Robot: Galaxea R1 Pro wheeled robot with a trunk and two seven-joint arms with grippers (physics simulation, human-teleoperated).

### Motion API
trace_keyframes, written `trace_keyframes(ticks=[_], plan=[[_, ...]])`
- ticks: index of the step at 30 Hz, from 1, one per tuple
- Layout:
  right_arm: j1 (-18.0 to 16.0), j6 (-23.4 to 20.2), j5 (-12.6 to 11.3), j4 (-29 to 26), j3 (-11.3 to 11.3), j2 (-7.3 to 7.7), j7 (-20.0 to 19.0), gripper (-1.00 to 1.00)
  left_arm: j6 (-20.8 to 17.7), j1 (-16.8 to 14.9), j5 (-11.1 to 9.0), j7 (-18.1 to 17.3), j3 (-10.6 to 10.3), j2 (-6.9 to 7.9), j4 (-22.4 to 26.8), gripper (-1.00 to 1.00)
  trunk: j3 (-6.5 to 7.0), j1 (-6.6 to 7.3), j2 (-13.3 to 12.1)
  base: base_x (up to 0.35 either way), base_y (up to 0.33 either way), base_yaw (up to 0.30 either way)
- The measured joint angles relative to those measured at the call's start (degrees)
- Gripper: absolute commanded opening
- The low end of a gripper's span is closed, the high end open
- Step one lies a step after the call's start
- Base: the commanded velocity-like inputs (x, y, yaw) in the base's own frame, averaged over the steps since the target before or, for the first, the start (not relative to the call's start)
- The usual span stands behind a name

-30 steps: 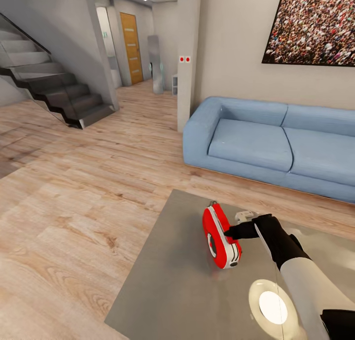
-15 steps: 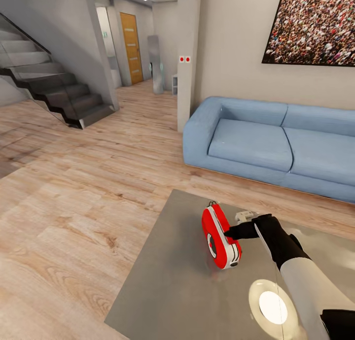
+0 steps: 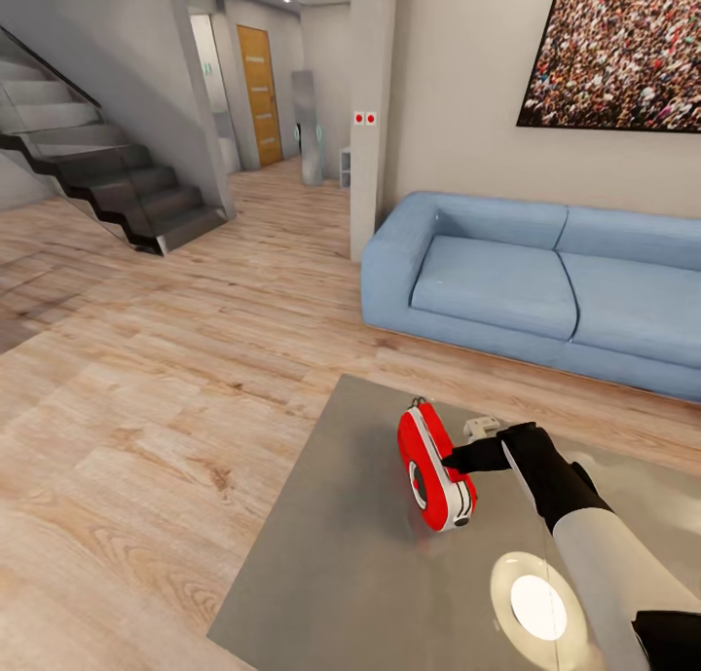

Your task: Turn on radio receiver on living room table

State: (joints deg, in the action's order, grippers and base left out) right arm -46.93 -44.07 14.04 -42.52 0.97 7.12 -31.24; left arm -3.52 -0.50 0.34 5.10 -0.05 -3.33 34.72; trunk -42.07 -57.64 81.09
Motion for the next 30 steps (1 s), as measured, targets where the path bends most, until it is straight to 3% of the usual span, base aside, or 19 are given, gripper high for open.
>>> trace_keyframes(ticks=[10, 30], plan=[[0.0, 0.0, -0.1, 0.0, 0.0, 0.00, -0.2, -1.00, 0.0, 0.0, 0.0, 0.0, 0.0, 0.08, 0.0, 1.00, 1.86, 2.20, -4.0, 0.000, 0.000, 0.000], [0.0, 0.0, -0.1, 0.0, 0.0, 0.00, -0.1, -1.00, 0.0, 0.0, 0.0, 0.0, 0.0, 0.08, 0.0, 1.00, 6.99, 6.59, -12.0, 0.000, 0.000, 0.000]])
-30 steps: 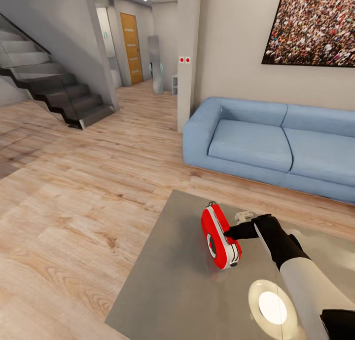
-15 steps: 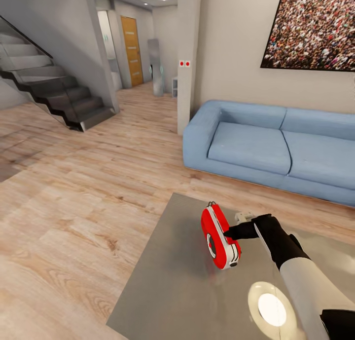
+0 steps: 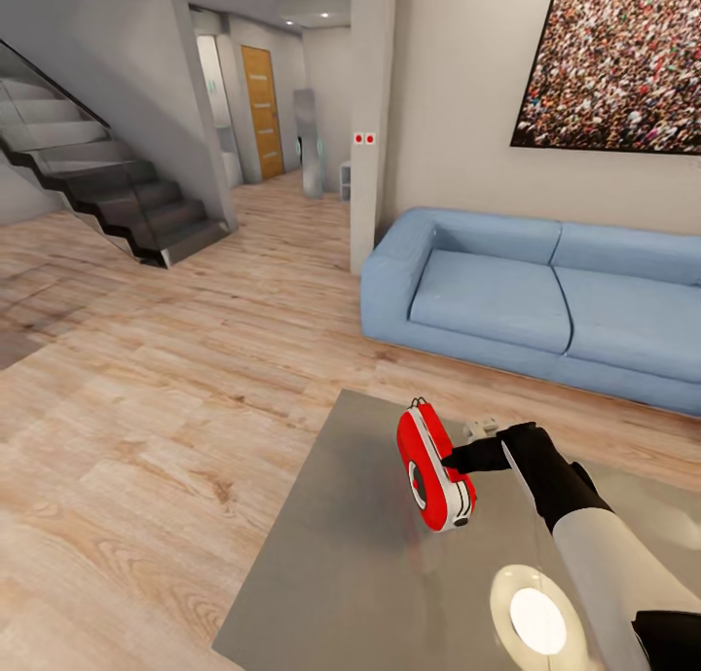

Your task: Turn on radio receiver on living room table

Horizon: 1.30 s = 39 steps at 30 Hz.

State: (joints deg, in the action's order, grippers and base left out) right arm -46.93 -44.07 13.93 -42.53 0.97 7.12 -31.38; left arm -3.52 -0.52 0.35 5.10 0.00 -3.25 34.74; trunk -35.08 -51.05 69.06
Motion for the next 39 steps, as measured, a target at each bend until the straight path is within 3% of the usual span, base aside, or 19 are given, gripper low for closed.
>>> trace_keyframes(ticks=[7, 39], plan=[[0.0, 0.0, 0.0, 0.0, 0.0, 0.00, 0.0, -1.00, 0.0, 0.0, 0.0, 0.0, 0.0, 0.00, 0.0, 1.00, 1.85, 1.54, -2.8, 0.000, 0.000, 0.000], [0.0, 0.0, 0.0, 0.0, 0.0, 0.00, -0.1, -1.00, 0.0, 0.0, -0.5, -0.1, 0.0, -0.10, 0.1, 1.00, 4.83, 1.54, -2.8, 0.000, 0.000, 0.000]])
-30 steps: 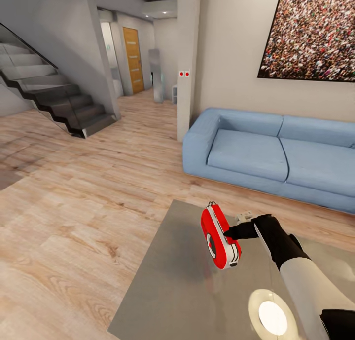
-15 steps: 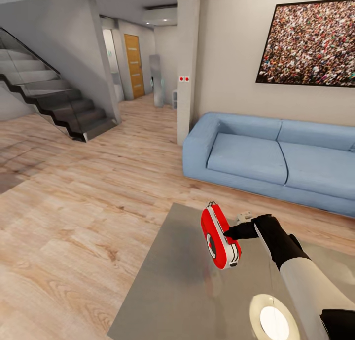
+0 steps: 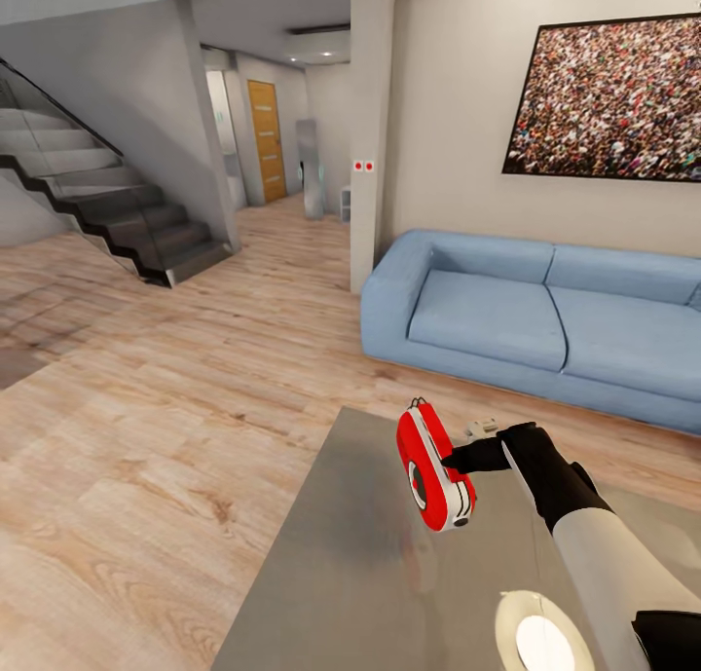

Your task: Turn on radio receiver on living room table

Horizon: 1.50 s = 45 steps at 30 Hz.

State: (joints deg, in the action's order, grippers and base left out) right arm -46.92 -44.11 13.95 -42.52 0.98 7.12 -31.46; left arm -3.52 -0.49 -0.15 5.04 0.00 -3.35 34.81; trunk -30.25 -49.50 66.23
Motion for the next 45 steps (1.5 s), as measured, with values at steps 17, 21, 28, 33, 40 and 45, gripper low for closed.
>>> trace_keyframes(ticks=[17, 21, 28, 33, 40, 45], plan=[[0.0, -0.1, 0.0, 0.0, 0.1, 0.00, -0.6, -1.00, 0.0, 0.0, 0.4, 0.7, 0.1, 0.18, 6.5, 1.00, 1.58, 0.00, 0.0, 0.000, 0.000, 0.000], [0.0, -0.1, 0.0, 0.0, 0.1, 0.00, -0.8, -1.00, -0.2, 0.0, 0.5, 0.7, 0.1, 0.31, 10.9, -1.00, 1.95, 0.00, 0.0, 0.000, 0.000, 0.000], [0.0, 0.0, 0.2, 0.0, 0.0, 0.01, -0.9, -1.00, -0.3, 0.0, 0.1, 0.8, 3.4, 0.94, 20.4, -1.00, 2.14, 0.00, 0.0, 0.000, 0.000, 0.000], [0.0, 0.0, 0.1, 0.0, 0.0, 0.00, -0.9, -1.00, -4.6, 0.0, -0.2, 1.4, 9.3, 0.61, 34.1, -1.00, 2.15, 0.00, 0.0, 0.000, 0.000, 0.000], [0.0, 0.1, -0.9, 0.0, 4.3, 0.01, -9.5, -1.00, -25.0, -8.5, -0.3, -2.2, 1.5, -6.65, 46.7, -1.00, 2.15, 0.00, 0.0, 0.000, 0.000, 0.000], [0.0, 0.4, -0.3, 0.0, 5.9, 0.07, -14.0, -1.00, -29.0, -13.1, -0.3, -9.1, -2.0, -6.65, 46.3, -1.00, 2.15, 0.00, 0.0, 0.000, 0.000, 0.000]])
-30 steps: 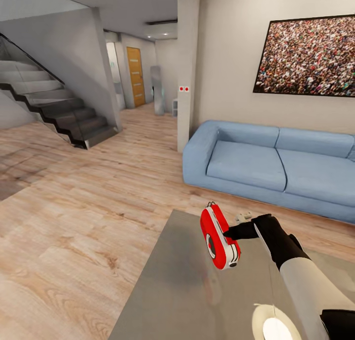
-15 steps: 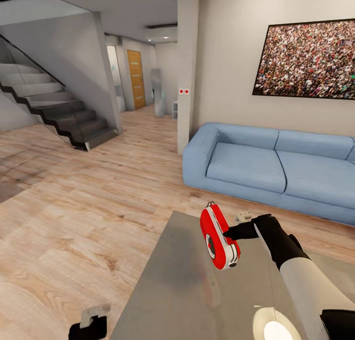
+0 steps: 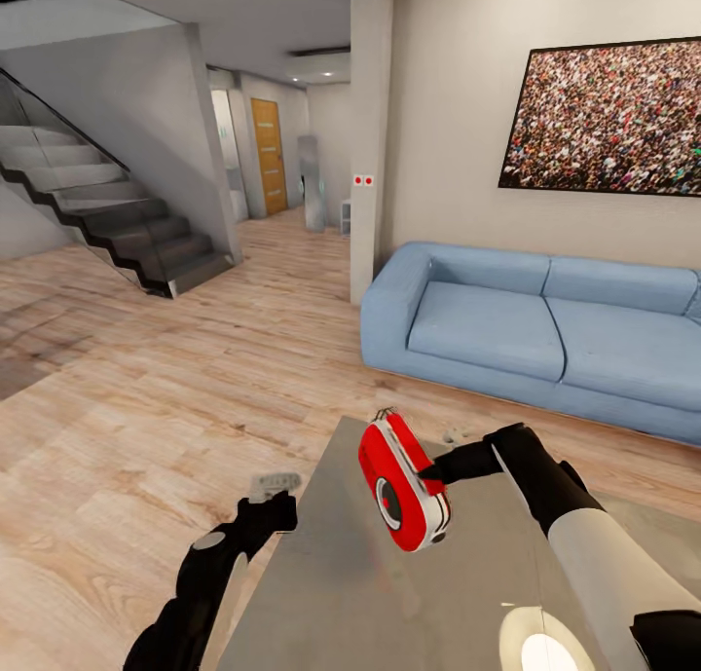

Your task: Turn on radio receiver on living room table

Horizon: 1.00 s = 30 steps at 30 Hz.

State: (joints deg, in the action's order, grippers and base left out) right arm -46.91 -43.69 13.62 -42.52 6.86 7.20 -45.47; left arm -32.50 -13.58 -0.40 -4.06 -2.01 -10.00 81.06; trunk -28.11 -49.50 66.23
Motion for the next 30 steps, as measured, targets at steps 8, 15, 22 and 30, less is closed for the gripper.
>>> trace_keyframes(ticks=[8, 15, 22, 30], plan=[[0.0, 0.4, 0.6, 0.2, 0.3, 0.02, -6.1, -1.00, -0.3, -3.5, -0.1, -8.9, -3.4, 0.00, -0.1, -1.00, 0.00, 0.00, 0.0, 0.000, 0.000, 0.000], [0.0, 2.4, 0.4, 0.2, 0.2, 0.02, -7.6, -1.00, 0.4, -5.1, 0.0, -15.7, -3.6, 0.00, -6.5, -1.00, 0.00, 0.00, 0.0, 0.000, 0.000, 0.000], [0.0, 2.7, 0.2, 0.2, -0.3, 0.07, -7.8, -1.00, 4.0, -6.2, 0.5, -16.1, -3.6, 0.00, -12.3, -1.00, 0.00, 0.00, 0.0, 0.000, 0.000, 0.000], [0.0, 2.5, -0.2, 0.3, -0.4, 0.18, -16.0, -1.00, 4.4, -6.3, 0.0, -16.3, -3.7, 0.00, -12.6, -1.00, 0.00, 0.00, 0.0, 0.000, 0.000, 0.000]])
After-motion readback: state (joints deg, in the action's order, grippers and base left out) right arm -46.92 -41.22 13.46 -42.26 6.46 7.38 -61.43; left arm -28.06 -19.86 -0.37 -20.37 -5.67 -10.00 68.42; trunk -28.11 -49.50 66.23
